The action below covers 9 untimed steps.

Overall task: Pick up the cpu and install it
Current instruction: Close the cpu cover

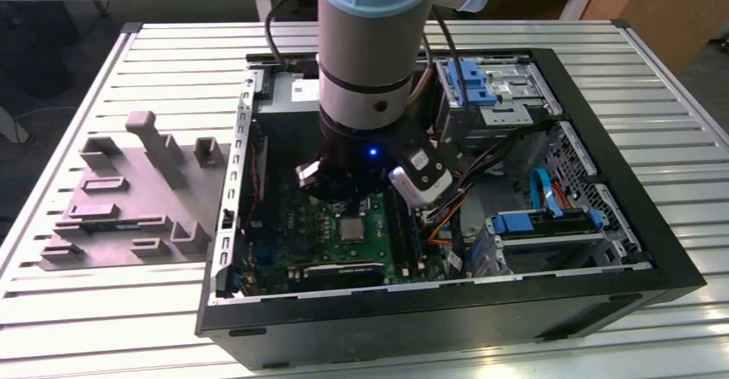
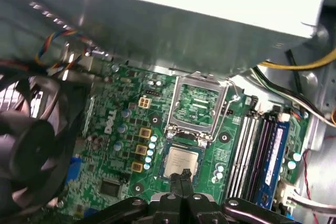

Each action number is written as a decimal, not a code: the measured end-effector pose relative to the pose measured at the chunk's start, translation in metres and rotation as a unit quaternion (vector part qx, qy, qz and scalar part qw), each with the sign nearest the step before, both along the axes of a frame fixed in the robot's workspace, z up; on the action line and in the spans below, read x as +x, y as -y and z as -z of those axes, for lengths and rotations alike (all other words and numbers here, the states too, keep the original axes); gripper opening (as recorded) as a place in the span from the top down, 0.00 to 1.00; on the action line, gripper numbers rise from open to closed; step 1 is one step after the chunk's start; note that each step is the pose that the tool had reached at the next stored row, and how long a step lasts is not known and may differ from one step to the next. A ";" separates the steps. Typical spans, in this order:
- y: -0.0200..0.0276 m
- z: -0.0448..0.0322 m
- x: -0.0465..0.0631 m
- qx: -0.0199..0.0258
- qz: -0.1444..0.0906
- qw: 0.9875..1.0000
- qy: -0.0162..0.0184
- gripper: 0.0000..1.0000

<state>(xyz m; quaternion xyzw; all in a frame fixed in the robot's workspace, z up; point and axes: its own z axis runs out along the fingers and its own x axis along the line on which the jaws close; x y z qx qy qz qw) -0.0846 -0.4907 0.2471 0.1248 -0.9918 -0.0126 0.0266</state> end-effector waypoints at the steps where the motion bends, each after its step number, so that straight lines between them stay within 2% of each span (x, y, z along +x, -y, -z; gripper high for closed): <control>1: 0.0000 0.0002 0.000 0.000 -0.009 1.000 0.000 0.89; 5: 0.0000 0.0011 0.000 0.000 -0.045 0.999 0.000 0.89; 9: 0.0000 0.0020 0.000 0.000 -0.082 0.997 0.000 0.89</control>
